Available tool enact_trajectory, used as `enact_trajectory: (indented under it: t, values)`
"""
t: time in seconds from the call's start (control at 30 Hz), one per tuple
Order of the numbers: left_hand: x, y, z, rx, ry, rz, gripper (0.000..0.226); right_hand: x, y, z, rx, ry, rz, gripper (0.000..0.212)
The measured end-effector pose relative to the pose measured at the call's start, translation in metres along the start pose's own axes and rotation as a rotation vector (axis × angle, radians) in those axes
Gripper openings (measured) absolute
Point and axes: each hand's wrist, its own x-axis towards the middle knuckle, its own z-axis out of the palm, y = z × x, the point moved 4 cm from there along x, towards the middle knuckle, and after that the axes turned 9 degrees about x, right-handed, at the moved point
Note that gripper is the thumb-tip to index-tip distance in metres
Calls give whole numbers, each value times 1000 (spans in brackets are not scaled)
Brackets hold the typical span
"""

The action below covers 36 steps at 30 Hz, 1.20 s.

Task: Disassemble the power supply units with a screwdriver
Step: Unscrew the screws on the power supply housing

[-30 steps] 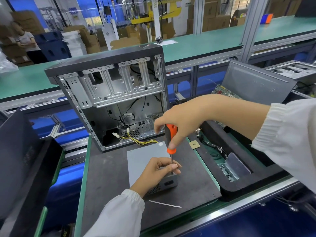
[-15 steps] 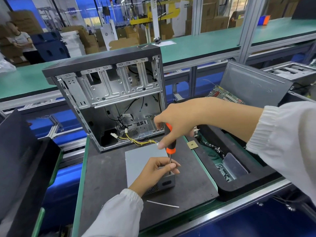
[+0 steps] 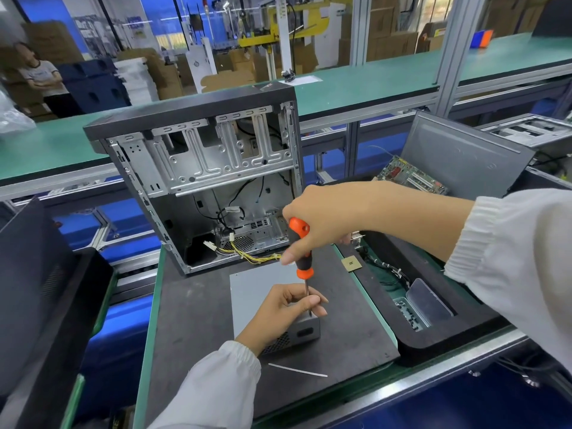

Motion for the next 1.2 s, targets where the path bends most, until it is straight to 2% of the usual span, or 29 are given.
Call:
enact_trajectory:
  t: [0.07,0.13,0.2,0.27,0.33,0.4,0.47,0.53,0.6,0.7,0.77,0.8,0.87,0.97,1.03,1.13,1.2]
  values:
    - [1,0,0,-11,-7,-3,18,5,-1,5,-36,34,30,65]
    - [1,-1,0,-23,-13,-5,18,8,-2,7,-91,51,22,58]
    - [1,-2,0,-29,-12,2,19,7,-1,5,-92,8,2,38]
    - [1,-2,-1,-33,-7,8,20,2,1,3,-13,-107,-32,13]
    - [1,-2,-1,-23,-10,11,19,-3,0,0,37,-197,-87,26]
    - [1,-1,0,-15,-15,16,19,-5,-1,-2,121,-211,-78,37]
    - [1,-1,0,-9,-15,26,19,-5,-1,-2,138,-166,23,56]
    - [1,-1,0,-5,-13,26,19,-4,0,-1,45,-104,133,68]
    - [1,-2,0,-4,-13,20,18,0,0,4,-91,-94,158,64]
    - [1,-2,0,-1,-17,9,18,3,-3,6,-193,-67,48,41]
    - [1,-3,-1,-18,-18,1,18,1,-4,4,-183,-117,-38,21]
    - [1,-3,-1,-24,-20,-3,18,0,-5,3,-154,-160,-61,24]
    - [0,-3,0,-25,-24,-5,18,-1,-5,2,-65,-202,-71,43]
    - [0,-2,-1,-2,-16,10,18,-2,-1,1,10,-115,45,68]
    - [0,-2,-1,-7,-10,12,18,0,1,4,-49,-46,120,71]
    - [0,-3,-1,-12,-15,5,17,5,0,8,-113,-40,99,53]
    - [0,-4,-1,-21,-15,-2,17,4,-2,6,-78,-108,16,26]
